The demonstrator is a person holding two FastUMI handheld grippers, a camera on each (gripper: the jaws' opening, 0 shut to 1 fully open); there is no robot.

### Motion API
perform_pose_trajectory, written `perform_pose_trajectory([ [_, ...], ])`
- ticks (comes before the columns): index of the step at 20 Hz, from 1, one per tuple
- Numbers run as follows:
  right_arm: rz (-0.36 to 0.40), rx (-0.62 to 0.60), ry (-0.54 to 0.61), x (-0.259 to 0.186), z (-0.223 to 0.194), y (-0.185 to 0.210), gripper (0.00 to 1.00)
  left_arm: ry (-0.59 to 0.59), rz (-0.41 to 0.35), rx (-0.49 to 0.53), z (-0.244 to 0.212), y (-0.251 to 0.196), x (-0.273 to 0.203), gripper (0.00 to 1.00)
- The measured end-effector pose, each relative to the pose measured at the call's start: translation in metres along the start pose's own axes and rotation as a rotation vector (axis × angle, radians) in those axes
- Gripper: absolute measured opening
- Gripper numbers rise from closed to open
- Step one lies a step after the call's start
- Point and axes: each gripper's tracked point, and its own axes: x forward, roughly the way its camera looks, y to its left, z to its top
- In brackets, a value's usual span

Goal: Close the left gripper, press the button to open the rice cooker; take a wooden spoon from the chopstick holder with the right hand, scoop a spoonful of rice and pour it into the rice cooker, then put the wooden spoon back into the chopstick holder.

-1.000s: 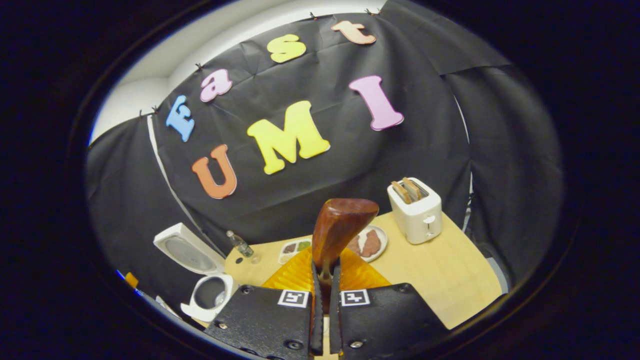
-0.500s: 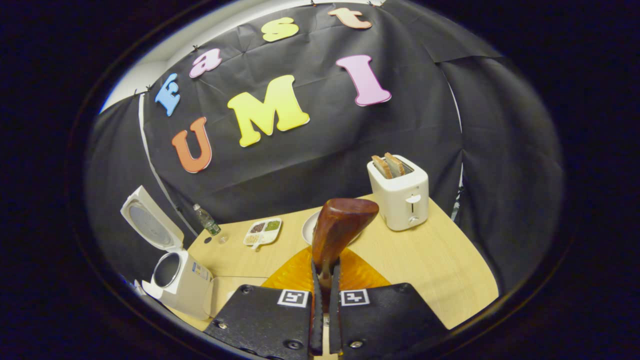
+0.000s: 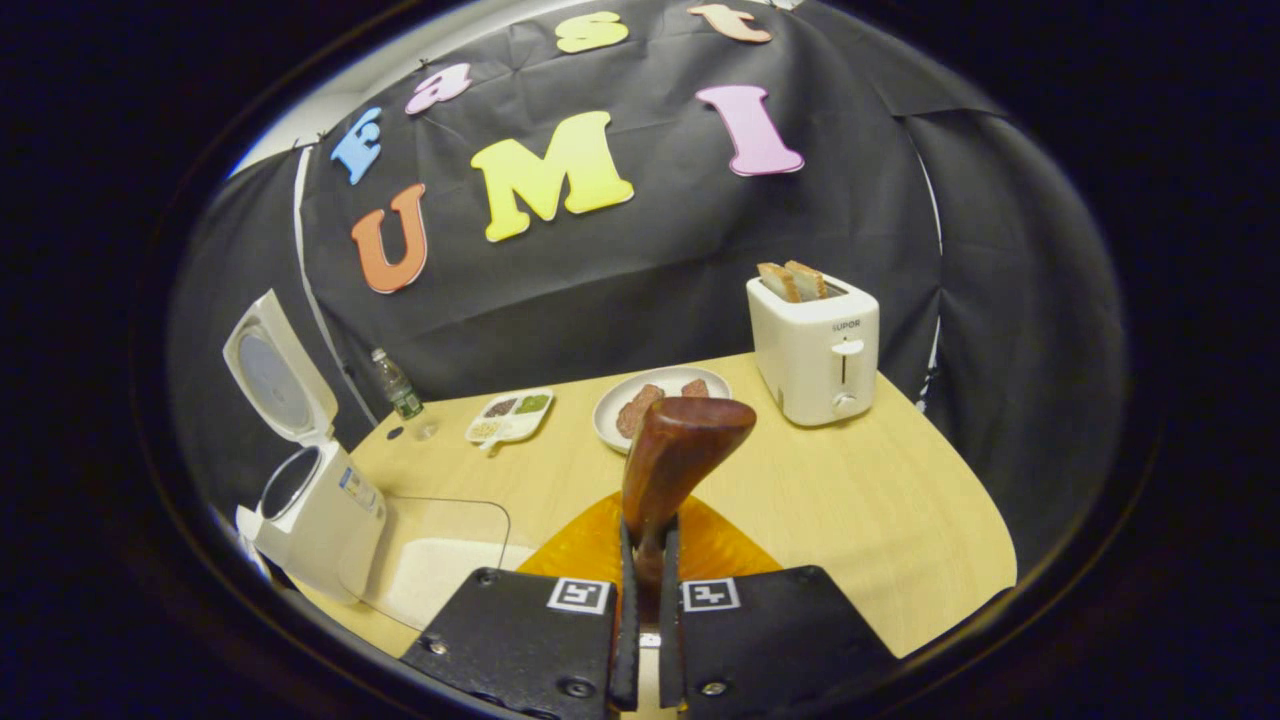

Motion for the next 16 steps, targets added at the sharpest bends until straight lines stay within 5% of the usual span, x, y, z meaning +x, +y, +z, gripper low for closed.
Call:
perform_pose_trajectory([
  [8, 0.010, 0.018, -0.029, 0.008, 0.001, 0.001, 0.24, -0.011, 0.000, -0.018, 0.007, 0.000, -0.001, 0.95],
  [11, -0.046, 0.034, -0.050, -0.003, 0.013, -0.012, 0.78, -0.026, -0.025, -0.027, 0.014, -0.005, 0.002, 0.95],
  [13, -0.083, 0.062, -0.065, -0.013, 0.024, -0.021, 0.88, -0.044, -0.038, -0.031, 0.022, -0.004, 0.004, 0.95],
  [16, -0.129, 0.071, -0.117, -0.026, 0.049, -0.027, 0.88, -0.093, -0.043, -0.016, 0.044, 0.002, 0.012, 0.95],
])
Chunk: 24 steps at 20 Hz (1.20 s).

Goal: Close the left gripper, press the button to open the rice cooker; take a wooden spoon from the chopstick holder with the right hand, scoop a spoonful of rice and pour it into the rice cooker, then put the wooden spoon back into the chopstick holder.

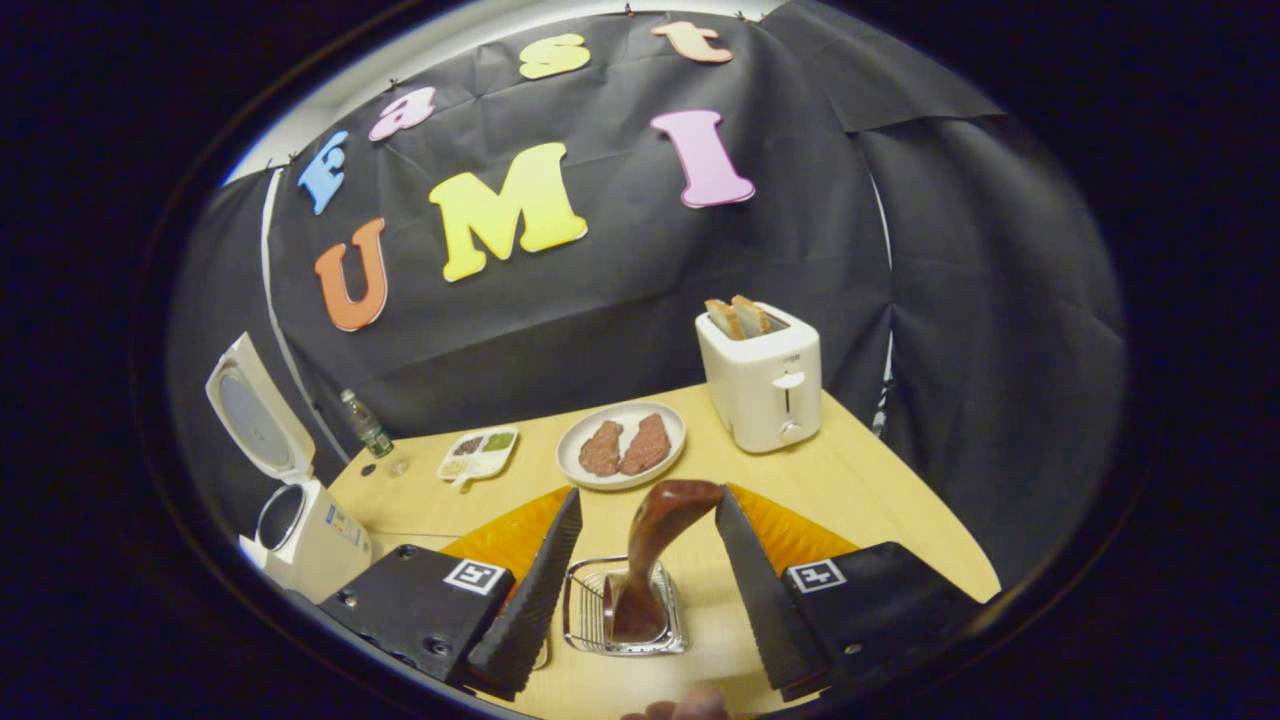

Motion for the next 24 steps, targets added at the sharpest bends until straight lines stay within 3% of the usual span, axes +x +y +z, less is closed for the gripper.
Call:
perform_pose_trajectory([
  [4, -0.001, -0.017, -0.124, -0.041, 0.071, 0.005, 0.88, -0.072, -0.001, 0.029, 0.037, 0.017, 0.021, 0.95],
  [7, 0.021, -0.070, -0.223, -0.075, 0.117, 0.030, 0.99, -0.134, -0.010, 0.073, 0.067, 0.022, 0.044, 0.95],
  [8, 0.032, -0.088, -0.246, -0.087, 0.125, 0.040, 0.94, -0.158, -0.023, 0.087, 0.078, 0.021, 0.053, 0.95],
  [9, 0.050, -0.105, -0.262, -0.097, 0.132, 0.052, 1.00, -0.178, -0.038, 0.091, 0.089, 0.019, 0.064, 0.95],
  [10, 0.063, -0.118, -0.270, -0.106, 0.136, 0.063, 1.00, -0.186, -0.052, 0.087, 0.097, 0.017, 0.075, 0.94],
  [11, 0.074, -0.128, -0.275, -0.115, 0.137, 0.071, 1.00, -0.186, -0.065, 0.078, 0.101, 0.014, 0.087, 0.84],
  [12, 0.082, -0.132, -0.278, -0.125, 0.138, 0.078, 1.00, -0.178, -0.076, 0.068, 0.102, 0.012, 0.101, 0.93],
  [13, 0.087, -0.132, -0.282, -0.133, 0.139, 0.083, 0.96, -0.170, -0.079, 0.063, 0.105, 0.013, 0.113, 0.84],
  [14, 0.093, -0.130, -0.281, -0.141, 0.138, 0.087, 0.96, -0.163, -0.079, 0.067, 0.106, 0.015, 0.125, 0.93],
  [20, 0.057, -0.162, -0.254, -0.173, 0.122, 0.089, 1.00, -0.062, -0.047, 0.058, 0.081, 0.034, 0.210, 0.93],
  [21, 0.045, -0.161, -0.244, -0.177, 0.118, 0.087, 0.96, -0.038, -0.040, 0.064, 0.074, 0.039, 0.223, 0.93],
  [24, 0.016, -0.172, -0.217, -0.186, 0.107, 0.080, 1.00, 0.092, -0.031, 0.062, 0.039, 0.044, 0.254, 0.93],
])
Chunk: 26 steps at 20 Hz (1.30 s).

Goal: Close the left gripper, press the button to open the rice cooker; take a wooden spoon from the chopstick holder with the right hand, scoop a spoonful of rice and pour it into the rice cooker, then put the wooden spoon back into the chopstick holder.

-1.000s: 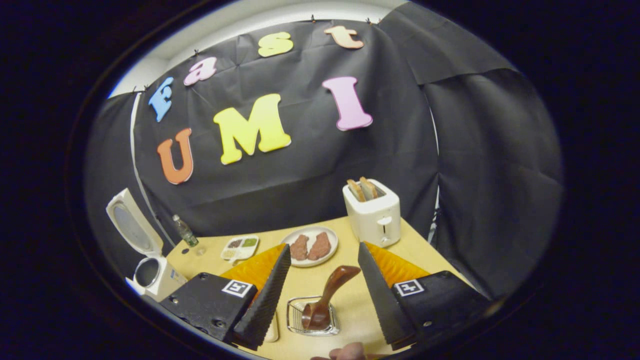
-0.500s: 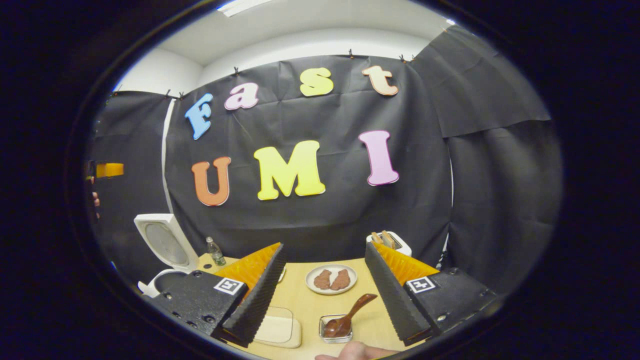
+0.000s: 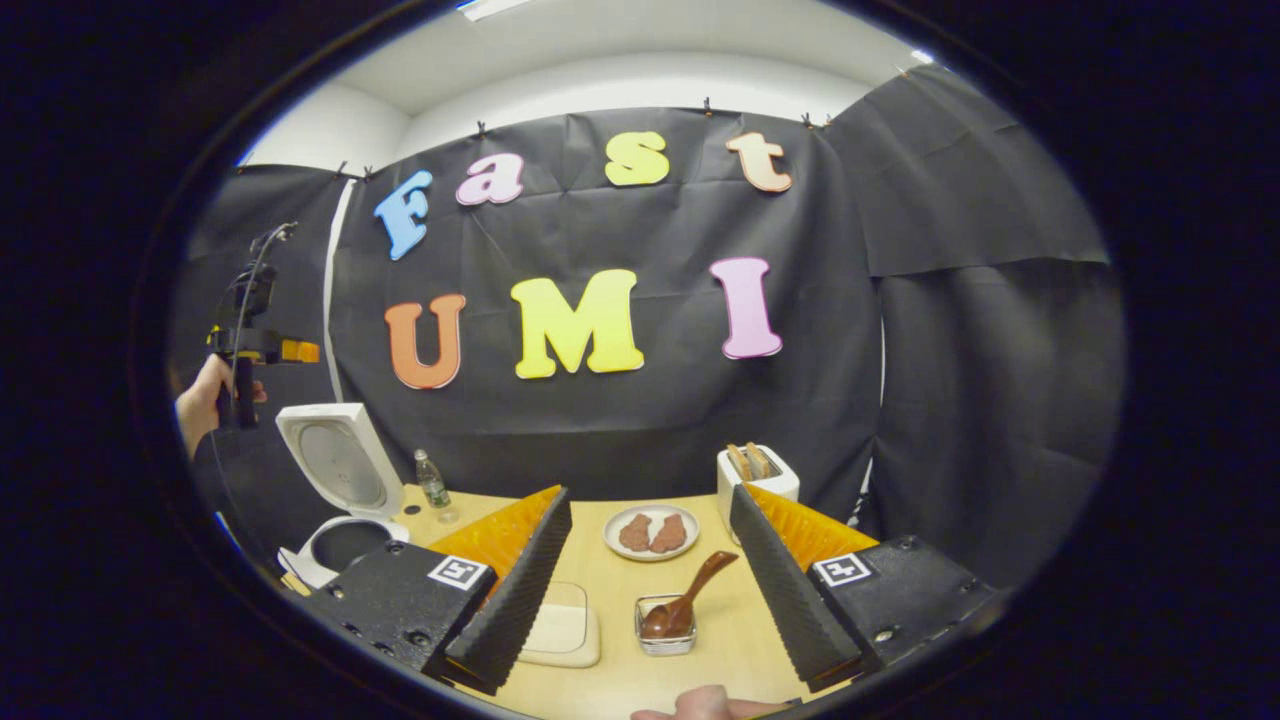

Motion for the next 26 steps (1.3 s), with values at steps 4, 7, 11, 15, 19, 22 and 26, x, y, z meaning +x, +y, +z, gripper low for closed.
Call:
perform_pose_trajectory([
  [4, -0.035, -0.031, 0.045, -0.004, -0.008, -0.015, 0.96, 0.133, -0.019, -0.051, -0.027, 0.002, 0.033, 0.93],
  [7, -0.059, -0.010, 0.037, -0.009, -0.001, -0.026, 0.96, 0.295, -0.029, -0.086, -0.063, 0.005, 0.043, 0.93],
  [11, -0.057, -0.007, 0.025, -0.011, 0.000, -0.022, 0.96, 0.343, -0.026, -0.090, -0.070, 0.004, 0.039, 0.96],
  [15, -0.013, -0.013, 0.028, -0.009, -0.003, -0.006, 1.00, 0.403, -0.067, -0.073, -0.083, 0.002, 0.015, 0.98],
  [19, 0.023, -0.011, 0.017, -0.011, -0.002, 0.008, 1.00, 0.453, -0.111, -0.079, -0.111, -0.005, -0.027, 0.97],
  [22, 0.052, -0.017, 0.020, -0.016, -0.006, 0.019, 0.96, 0.494, -0.154, -0.107, -0.148, -0.019, -0.064, 0.96],
  [26, 0.092, -0.040, 0.036, -0.023, -0.012, 0.035, 1.00, 0.506, -0.157, -0.098, -0.199, -0.023, -0.094, 0.97],
])
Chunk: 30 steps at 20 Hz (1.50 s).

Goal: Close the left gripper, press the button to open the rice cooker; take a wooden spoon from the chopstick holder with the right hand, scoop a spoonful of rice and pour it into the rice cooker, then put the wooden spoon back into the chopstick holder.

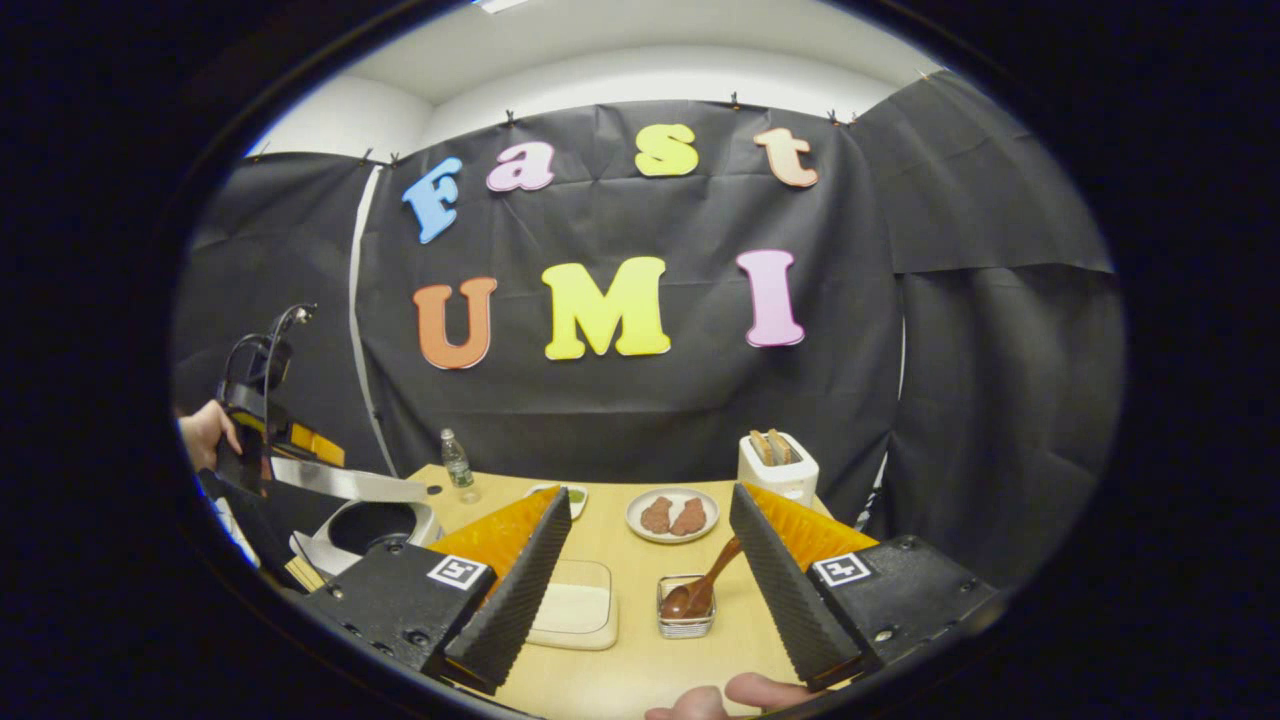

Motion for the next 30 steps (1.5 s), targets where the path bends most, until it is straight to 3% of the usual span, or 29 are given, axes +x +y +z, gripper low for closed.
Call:
perform_pose_trajectory([
  [3, 0.018, -0.035, 0.008, -0.004, -0.002, 0.008, 0.96, 0.032, -0.012, -0.023, -0.034, -0.001, 0.004, 1.00],
  [4, 0.024, -0.047, 0.009, -0.005, -0.002, 0.011, 1.00, 0.046, -0.019, -0.037, -0.042, -0.001, 0.005, 0.97],
  [11, 0.034, -0.078, 0.009, -0.004, 0.000, 0.025, 0.96, 0.123, -0.034, -0.050, -0.085, 0.004, 0.012, 0.97],
  [17, 0.056, -0.081, 0.018, 0.003, -0.002, 0.039, 0.96, 0.145, -0.018, -0.009, -0.099, 0.005, 0.017, 1.00],
  [18, 0.061, -0.083, 0.017, 0.003, -0.003, 0.043, 1.00, 0.141, -0.013, -0.008, -0.099, 0.005, 0.016, 0.98],
  [19, 0.067, -0.085, 0.016, 0.003, -0.002, 0.047, 0.96, 0.127, -0.010, -0.016, -0.098, 0.006, 0.018, 0.98],
  [25, 0.098, -0.078, 0.013, 0.000, -0.003, 0.062, 1.00, 0.079, -0.014, 0.046, -0.103, 0.005, 0.018, 0.99],
  [30, 0.105, -0.100, -0.013, -0.009, 0.006, 0.069, 1.00, 0.062, -0.018, 0.013, -0.096, 0.001, 0.014, 0.96],
])
